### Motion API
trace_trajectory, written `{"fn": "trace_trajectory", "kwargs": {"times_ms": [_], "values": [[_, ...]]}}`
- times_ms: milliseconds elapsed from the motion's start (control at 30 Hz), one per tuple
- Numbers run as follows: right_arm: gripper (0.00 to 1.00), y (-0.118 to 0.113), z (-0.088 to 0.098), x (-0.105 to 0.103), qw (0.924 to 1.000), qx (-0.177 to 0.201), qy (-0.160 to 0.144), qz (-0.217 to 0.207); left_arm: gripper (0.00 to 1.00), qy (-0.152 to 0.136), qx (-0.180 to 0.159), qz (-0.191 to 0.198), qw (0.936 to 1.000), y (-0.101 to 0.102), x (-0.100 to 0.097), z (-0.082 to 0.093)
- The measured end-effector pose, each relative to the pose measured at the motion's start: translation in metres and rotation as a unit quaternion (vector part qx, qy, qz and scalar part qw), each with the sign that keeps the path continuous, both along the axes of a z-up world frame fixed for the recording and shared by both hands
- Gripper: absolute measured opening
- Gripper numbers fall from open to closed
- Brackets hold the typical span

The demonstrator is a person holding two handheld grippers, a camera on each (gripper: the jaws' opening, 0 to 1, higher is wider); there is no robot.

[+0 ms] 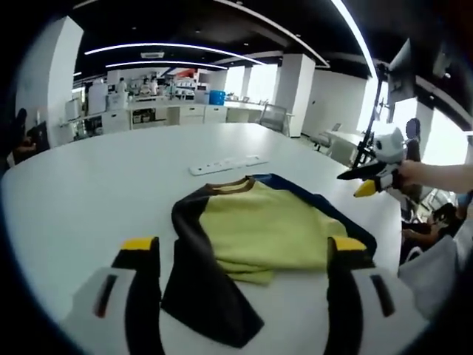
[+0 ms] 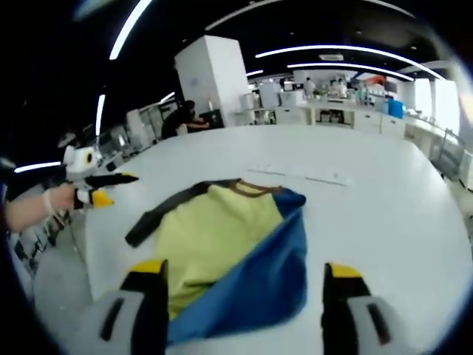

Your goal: Fold the garment on the visible template until the final outline fits inside the template.

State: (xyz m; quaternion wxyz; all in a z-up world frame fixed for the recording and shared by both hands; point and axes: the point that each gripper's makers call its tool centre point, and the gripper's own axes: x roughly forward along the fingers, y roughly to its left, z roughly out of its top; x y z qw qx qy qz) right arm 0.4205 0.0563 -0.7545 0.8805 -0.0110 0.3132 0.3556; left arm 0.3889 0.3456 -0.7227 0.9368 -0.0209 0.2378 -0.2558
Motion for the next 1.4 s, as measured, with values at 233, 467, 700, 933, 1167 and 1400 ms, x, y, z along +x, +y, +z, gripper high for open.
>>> {"fn": "trace_trajectory", "kwargs": {"times_ms": [233, 467, 700, 933, 1167, 1400], "values": [[0.85, -0.003, 0.004, -0.009, 1.0, -0.001, -0.003, -0.002, 0.9, -0.007, -0.002, 0.003, 1.0, 0.0, -0.004, 0.004], [0.81, 0.0, 0.007, -0.029, 0.9999, 0.015, -0.002, -0.004, 0.89, -0.008, -0.009, 0.006, 0.9999, 0.001, -0.009, 0.005], [0.72, 0.002, -0.004, -0.064, 0.9998, 0.015, 0.004, 0.011, 0.88, -0.007, -0.015, 0.009, 0.9998, 0.001, -0.015, 0.005], [0.53, 0.012, -0.014, -0.101, 0.9986, 0.029, 0.035, 0.028, 0.88, -0.001, -0.018, 0.009, 0.9998, -0.003, -0.021, -0.002], [0.39, 0.017, -0.031, -0.13, 0.9975, 0.016, 0.054, 0.042, 0.87, 0.002, -0.022, 0.007, 0.9997, -0.003, -0.023, -0.004], [0.27, 0.026, -0.037, -0.143, 0.9968, 0.013, 0.057, 0.054, 0.87, 0.006, -0.025, 0.007, 0.9996, -0.005, -0.026, -0.008]]}}
